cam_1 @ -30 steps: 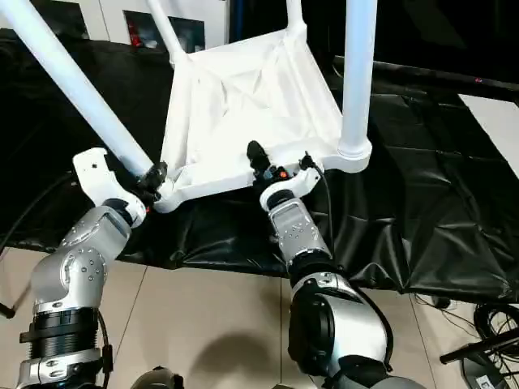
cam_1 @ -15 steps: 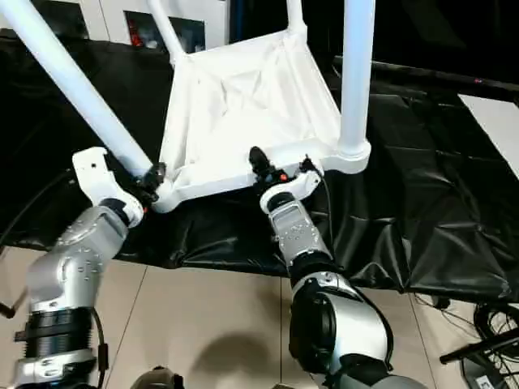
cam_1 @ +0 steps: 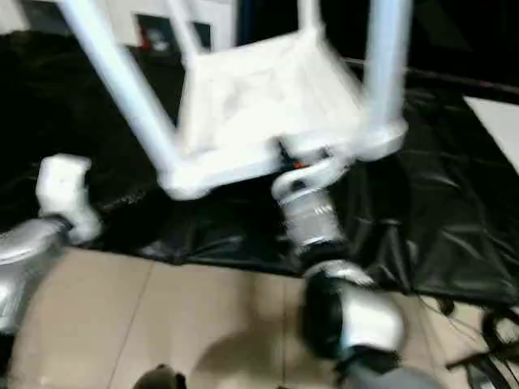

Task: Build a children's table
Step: Flip table

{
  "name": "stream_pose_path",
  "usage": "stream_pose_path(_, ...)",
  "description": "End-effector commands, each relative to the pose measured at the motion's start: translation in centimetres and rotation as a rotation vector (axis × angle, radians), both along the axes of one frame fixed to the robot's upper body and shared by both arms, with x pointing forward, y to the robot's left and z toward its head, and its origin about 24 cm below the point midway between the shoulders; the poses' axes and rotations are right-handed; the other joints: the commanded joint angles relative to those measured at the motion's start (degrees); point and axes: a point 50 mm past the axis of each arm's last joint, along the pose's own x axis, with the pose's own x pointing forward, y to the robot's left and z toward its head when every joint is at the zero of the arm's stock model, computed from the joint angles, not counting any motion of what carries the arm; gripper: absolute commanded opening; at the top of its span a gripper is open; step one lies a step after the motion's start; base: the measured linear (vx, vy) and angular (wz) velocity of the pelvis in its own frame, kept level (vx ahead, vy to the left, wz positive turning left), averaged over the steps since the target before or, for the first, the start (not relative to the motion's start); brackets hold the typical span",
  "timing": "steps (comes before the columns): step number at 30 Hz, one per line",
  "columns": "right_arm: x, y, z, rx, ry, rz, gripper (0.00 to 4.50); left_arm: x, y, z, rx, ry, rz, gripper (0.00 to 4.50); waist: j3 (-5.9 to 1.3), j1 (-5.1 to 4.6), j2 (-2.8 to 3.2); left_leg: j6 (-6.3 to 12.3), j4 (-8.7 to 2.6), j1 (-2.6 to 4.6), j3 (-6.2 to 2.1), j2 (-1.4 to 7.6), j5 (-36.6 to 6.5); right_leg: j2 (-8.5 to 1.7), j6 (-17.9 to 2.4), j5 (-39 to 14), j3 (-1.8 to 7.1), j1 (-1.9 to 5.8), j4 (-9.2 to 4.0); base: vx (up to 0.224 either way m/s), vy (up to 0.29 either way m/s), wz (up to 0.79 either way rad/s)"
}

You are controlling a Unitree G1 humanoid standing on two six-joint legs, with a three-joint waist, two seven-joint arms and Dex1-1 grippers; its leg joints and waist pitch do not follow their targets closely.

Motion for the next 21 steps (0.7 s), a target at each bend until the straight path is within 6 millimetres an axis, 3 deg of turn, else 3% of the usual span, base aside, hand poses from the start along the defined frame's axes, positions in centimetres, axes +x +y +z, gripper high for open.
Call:
stream_pose_path(1, 0.8, -2.3, 3.9, -0.221, -0.140, -0.110, 2.04, -0.3, -3.1, 2.7, 0.021, -0.119, -0.215, 3.82, -5.10, -0.57, 1.43, 0.23, -3.94, 2.96, -0.23, 2.84, -0.47, -3.64, -14.10, 11.03, 1.41, 1.95, -2.62, 0.000, 0.000, 0.00)
stream_pose_path(3, 0.8, -2.3, 3.9, -0.221, -0.140, -0.110, 2.04, -0.3, -3.1, 2.7, 0.021, -0.119, -0.215, 3.82, -5.12, -0.57, 1.38, -0.53, -4.08, 2.67, -0.27, 2.73, -1.36, -3.70, -13.93, 9.92, 1.41, 2.18, -2.50, 0.000, 0.000, 0.00)
stream_pose_path(5, 0.7, -2.4, 4.0, -0.399, -0.140, -0.099, 2.01, -1.2, -4.7, 4.2, 0.061, -0.146, -0.382, 3.82, -4.97, -0.84, 1.08, -1.30, -4.33, 2.19, -0.47, 2.54, -2.19, -3.89, -12.87, 8.00, 1.47, 2.61, -2.66, 0.000, 0.000, 0.00)
stream_pose_path(6, 0.6, -2.3, 4.1, -0.448, -0.141, -0.095, 2.00, -1.4, -5.0, 4.6, 0.076, -0.155, -0.413, 3.82, -4.99, -0.98, 1.06, -1.30, -4.30, 2.16, -0.40, 2.49, -2.41, -3.84, -12.55, 7.57, 1.52, 2.56, -2.62, 0.000, 0.000, 0.00)
stream_pose_path(7, 0.6, -2.3, 4.1, -0.476, -0.139, -0.095, 1.99, -1.5, -5.2, 5.0, 0.091, -0.165, -0.436, 3.82, -4.74, -1.27, 0.52, -1.65, -4.36, 2.19, -0.23, 2.44, -3.47, -3.67, -11.94, 5.96, 1.66, 2.42, -2.85, 0.000, 0.000, 0.00)
stream_pose_path(8, 0.6, -2.3, 4.1, -0.476, -0.139, -0.095, 1.99, -1.5, -5.2, 5.0, 0.091, -0.165, -0.436, 3.82, -4.74, -1.27, 0.52, -1.65, -4.36, 2.19, -0.23, 2.44, -3.47, -3.67, -11.94, 5.96, 1.66, 2.42, -2.85, 0.000, 0.000, 0.00)
stream_pose_path(9, 0.6, -2.4, 4.3, -0.530, -0.125, -0.115, 1.99, -1.8, -5.7, 6.0, 0.131, -0.198, -0.499, 3.82, -4.54, -1.24, 0.84, -2.22, -4.47, 2.33, -0.20, 2.44, -5.96, -3.82, -11.25, 2.11, 1.90, 2.26, -3.24, 0.000, 0.000, 0.00)
stream_pose_path(10, 0.6, -2.3, 4.3, -0.550, -0.117, -0.122, 1.99, -1.9, -5.9, 6.6, 0.154, -0.214, -0.530, 3.82, -4.54, -1.26, 0.42, -2.71, -4.54, 2.32, -0.16, 2.45, -6.39, -3.79, -10.60, 0.23, 1.95, 2.26, -3.29, 0.000, 0.000, 0.00)
stream_pose_path(11, 0.6, -2.2, 4.5, -0.604, -0.103, -0.139, 1.99, -2.1, -6.3, 7.9, 0.192, -0.245, -0.579, 3.82, -4.45, -1.32, 0.78, -3.44, -4.60, 2.49, -0.17, 2.50, -7.20, -3.64, -9.96, -1.24, 1.94, 1.90, -3.38, 0.000, 0.000, 0.00)
stream_pose_path(13, 0.6, -1.9, 4.7, -0.637, -0.105, -0.141, 1.99, -2.2, -6.5, 8.9, 0.226, -0.272, -0.603, 3.82, -4.40, -1.46, 0.91, -4.67, -4.64, 2.75, -0.06, 2.46, -8.68, -3.42, -9.37, -2.91, 1.93, 1.57, -3.51, 0.000, 0.000, 0.00)
stream_pose_path(15, 0.6, -1.7, 4.9, -0.665, -0.095, -0.154, 1.99, -2.1, -6.7, 9.9, 0.255, -0.307, -0.619, 3.82, -4.35, -1.55, 0.96, -5.77, -4.75, 2.58, -0.12, 2.45, -9.33, -3.37, -8.64, -3.71, 1.92, 1.61, -3.54, 0.000, 0.000, 0.00)
stream_pose_path(16, 0.7, -1.5, 5.2, -0.704, -0.093, -0.167, 1.99, -1.8, -7.0, 11.5, 0.324, -0.382, -0.622, 3.82, -4.39, -1.67, 0.96, -6.43, -4.81, 2.34, -0.21, 2.40, -9.08, -3.37, -8.16, -3.70, 1.88, 1.80, -3.52, 0.000, 0.000, 0.00)
stream_pose_path(18, 0.7, -1.5, 5.2, -0.704, -0.093, -0.167, 1.99, -1.8, -7.0, 11.5, 0.324, -0.382, -0.622, 3.82, -4.50, -1.82, 0.94, -6.74, -4.71, 2.37, -0.18, 2.31, -9.26, -3.35, -7.50, -3.66, 1.96, 1.74, -3.54, 0.000, 0.000, 0.00)
stream_pose_path(19, 0.7, -1.1, 5.7, -0.769, -0.103, -0.173, 1.99, -1.3, -7.2, 13.7, 0.362, -0.473, -0.603, 3.82, -4.44, -2.01, 0.74, -6.93, -4.76, 2.30, -0.17, 2.28, -9.32, -3.30, -7.26, -4.00, 1.97, 1.76, -3.69, 0.000, 0.000, 0.00)
stream_pose_path(21, 0.7, -0.6, 6.1, -0.832, -0.105, -0.172, 1.99, -0.7, -7.3, 16.4, 0.421, -0.594, -0.550, 3.82, -4.63, -2.13, 0.91, -6.87, -4.59, 2.43, -0.13, 2.18, -8.48, -3.14, -7.24, -2.65, 1.95, 1.64, -3.53, 0.000, 0.000, 0.00)
